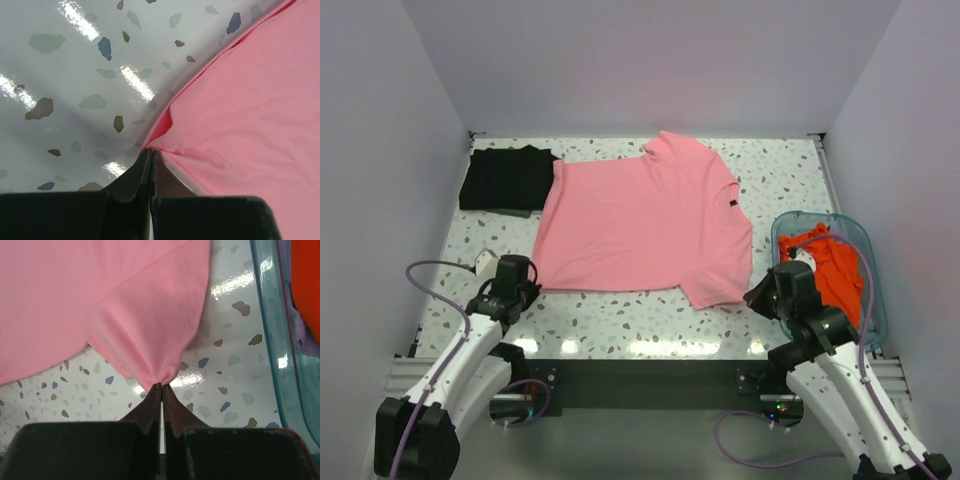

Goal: Fold and stack the t-shirts
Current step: Flatten the tshirt out

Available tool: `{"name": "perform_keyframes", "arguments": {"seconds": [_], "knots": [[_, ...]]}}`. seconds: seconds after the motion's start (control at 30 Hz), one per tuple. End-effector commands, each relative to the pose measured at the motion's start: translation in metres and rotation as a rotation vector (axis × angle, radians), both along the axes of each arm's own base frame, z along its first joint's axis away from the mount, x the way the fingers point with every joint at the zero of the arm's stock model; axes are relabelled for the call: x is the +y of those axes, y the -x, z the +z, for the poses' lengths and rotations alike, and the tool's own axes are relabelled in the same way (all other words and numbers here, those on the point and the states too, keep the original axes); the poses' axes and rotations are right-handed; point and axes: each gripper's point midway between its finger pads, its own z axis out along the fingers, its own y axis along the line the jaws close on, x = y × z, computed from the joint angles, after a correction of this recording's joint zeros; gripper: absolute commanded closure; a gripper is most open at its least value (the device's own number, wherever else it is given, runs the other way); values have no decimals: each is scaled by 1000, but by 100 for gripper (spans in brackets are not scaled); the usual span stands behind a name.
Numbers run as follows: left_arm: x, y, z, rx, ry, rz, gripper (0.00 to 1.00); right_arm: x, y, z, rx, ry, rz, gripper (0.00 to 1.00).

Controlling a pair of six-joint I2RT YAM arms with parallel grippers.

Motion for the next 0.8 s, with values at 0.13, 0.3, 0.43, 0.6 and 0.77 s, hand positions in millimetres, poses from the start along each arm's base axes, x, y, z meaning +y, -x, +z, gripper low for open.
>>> {"name": "perform_keyframes", "arguments": {"seconds": [0.13,0.3,0.43,0.6,0.77], "knots": [[7,10,16,-7,-4,42,94,-10,18,37,-24,-10,-32,100],[6,12,29,-39,6,41,87,-12,25,50,-52,-25,-37,100],[4,11,35,-55,22,37,80,-15,29,51,-48,-15,-41,100],[4,8,43,-71,17,34,62,-14,28,50,-48,-19,-37,100],[-1,-18,60,-133,-31,-56,60,-7,20,43,-32,-27,-16,100]]}}
